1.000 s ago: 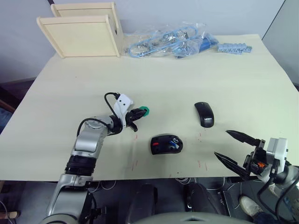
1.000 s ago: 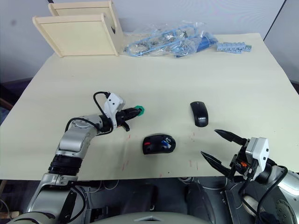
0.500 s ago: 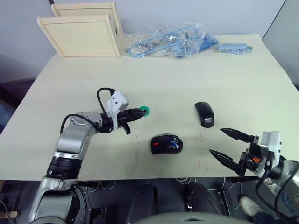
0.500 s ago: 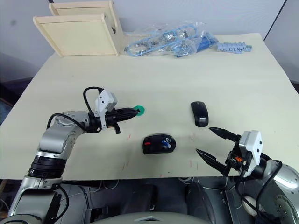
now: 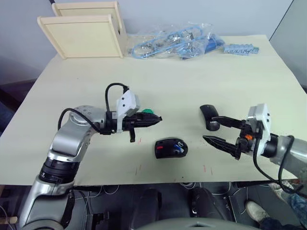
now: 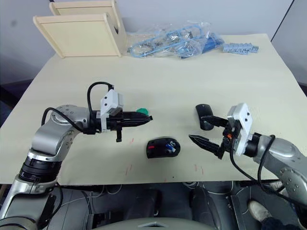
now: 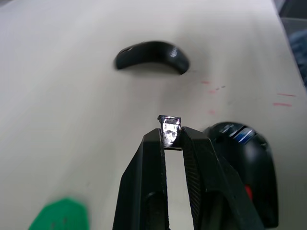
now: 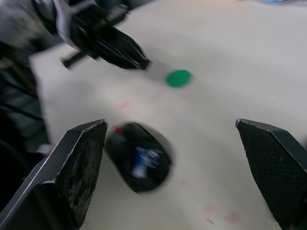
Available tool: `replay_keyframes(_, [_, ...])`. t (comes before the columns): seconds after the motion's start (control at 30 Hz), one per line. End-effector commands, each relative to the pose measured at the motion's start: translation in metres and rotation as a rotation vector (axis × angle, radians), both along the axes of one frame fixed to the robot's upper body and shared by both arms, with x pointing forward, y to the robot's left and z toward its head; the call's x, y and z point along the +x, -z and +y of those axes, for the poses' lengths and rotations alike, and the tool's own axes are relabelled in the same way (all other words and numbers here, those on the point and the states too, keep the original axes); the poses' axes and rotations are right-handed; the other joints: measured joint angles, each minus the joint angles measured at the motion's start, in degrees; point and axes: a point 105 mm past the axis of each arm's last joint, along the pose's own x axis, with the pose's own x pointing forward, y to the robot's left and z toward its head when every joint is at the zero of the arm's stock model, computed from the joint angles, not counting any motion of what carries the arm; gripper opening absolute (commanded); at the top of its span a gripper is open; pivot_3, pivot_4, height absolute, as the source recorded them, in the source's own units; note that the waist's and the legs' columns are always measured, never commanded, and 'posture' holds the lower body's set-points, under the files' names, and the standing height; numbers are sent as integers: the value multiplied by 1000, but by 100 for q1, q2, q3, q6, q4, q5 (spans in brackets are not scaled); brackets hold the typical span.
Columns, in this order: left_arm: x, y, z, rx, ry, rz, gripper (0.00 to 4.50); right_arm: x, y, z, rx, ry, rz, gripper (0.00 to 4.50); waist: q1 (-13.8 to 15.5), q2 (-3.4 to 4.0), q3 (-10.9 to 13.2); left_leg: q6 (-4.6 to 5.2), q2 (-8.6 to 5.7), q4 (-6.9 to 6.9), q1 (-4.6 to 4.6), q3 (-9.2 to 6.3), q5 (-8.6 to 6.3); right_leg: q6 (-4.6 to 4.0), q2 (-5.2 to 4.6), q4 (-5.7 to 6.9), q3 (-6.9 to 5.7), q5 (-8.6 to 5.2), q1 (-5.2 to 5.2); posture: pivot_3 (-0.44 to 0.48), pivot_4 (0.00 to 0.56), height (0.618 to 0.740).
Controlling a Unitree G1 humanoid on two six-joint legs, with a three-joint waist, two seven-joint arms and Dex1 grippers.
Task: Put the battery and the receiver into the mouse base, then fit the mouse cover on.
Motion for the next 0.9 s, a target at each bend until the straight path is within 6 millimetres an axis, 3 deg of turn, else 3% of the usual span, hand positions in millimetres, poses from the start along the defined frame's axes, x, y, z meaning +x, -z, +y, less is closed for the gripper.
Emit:
replay_keyframes(0.03, [-2,-12,-14,5,68,-81,84,3,-1,13,-6,-45,97,4500,0,-1,1,0,0,0,-3,0,0,0,0,-1,-2,0,-1,0,150,740])
replay_keyframes(0.47, [-4,-26,-41,20,190,-217,84,30,-21,43,34,-134,358,4500,-9,-1,2,1,0,4,-29,2,1,-1,1,10,0,1,-34,0,150,740])
replay_keyframes(0.57, [-5,-27,-42,18,199,-235,41,34,-22,45,50,-132,403,3788,-8,-1,2,1,0,5,-48,0,1,-1,0,11,-4,2,-49,0,150,740])
replay_keyframes(0.7, [-6,-27,-44,20,208,-247,41,35,-23,46,49,-138,438,1712,-8,-1,2,1,-1,20,-87,2,2,0,-1,22,-2,3,-83,0,150,740])
replay_keyframes(0.73, [-6,-27,-44,20,209,-250,41,35,-23,46,45,-137,441,1444,-8,-1,2,1,-1,19,-87,1,2,0,0,22,-3,3,-83,0,150,740])
replay_keyframes(0.9, [-8,-27,-44,25,224,-262,41,37,-28,48,85,-144,470,1444,-13,-1,3,1,-1,19,-87,2,2,0,0,23,-4,3,-83,0,150,740])
